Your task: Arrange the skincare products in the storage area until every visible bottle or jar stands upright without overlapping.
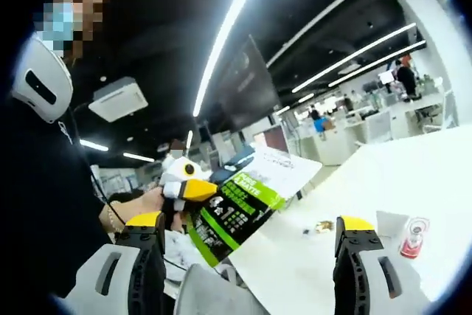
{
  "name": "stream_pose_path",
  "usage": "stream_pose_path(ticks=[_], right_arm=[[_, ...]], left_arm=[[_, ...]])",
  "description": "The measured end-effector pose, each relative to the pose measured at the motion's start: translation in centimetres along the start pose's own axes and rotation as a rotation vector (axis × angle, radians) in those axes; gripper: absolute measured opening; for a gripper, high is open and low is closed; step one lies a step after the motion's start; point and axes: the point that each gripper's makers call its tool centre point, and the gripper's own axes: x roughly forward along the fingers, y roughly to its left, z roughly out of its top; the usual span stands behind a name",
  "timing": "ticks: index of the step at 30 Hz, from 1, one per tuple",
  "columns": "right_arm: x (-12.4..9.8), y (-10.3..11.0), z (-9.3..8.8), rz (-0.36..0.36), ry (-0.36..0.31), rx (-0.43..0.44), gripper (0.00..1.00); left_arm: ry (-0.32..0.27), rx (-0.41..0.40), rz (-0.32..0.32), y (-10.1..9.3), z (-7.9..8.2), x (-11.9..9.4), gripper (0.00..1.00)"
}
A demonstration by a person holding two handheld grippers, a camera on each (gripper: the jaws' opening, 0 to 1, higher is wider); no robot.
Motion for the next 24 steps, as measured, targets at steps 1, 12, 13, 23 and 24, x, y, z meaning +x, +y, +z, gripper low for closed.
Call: stream_pose_path(ticks=[1, 12, 13, 23, 24], right_arm=[[-0.2, -0.3, -0.1, -0.010, 0.003, 0.000, 0.99], [-3.0, -3.6, -3.1, -0.129, 0.064, -0.009, 0.99], [-3.1, -3.8, -3.3, -0.137, 0.065, -0.007, 0.99], [-4.9, -6.0, -6.4, -0.216, 0.128, -0.010, 0.99], [-5.2, -6.3, -6.5, -0.223, 0.126, -0.009, 0.99]], left_arm=[[0.003, -0.003, 0.009, 0.3, -0.1, -0.1, 0.01], [0.034, -0.027, 0.058, 2.8, -1.2, 0.3, 0.01], [0.036, -0.030, 0.060, 3.0, -1.3, 0.4, 0.01], [0.071, -0.058, 0.140, 6.1, -2.7, 0.9, 0.01], [0.075, -0.059, 0.143, 6.3, -2.9, 1.0, 0.01]])
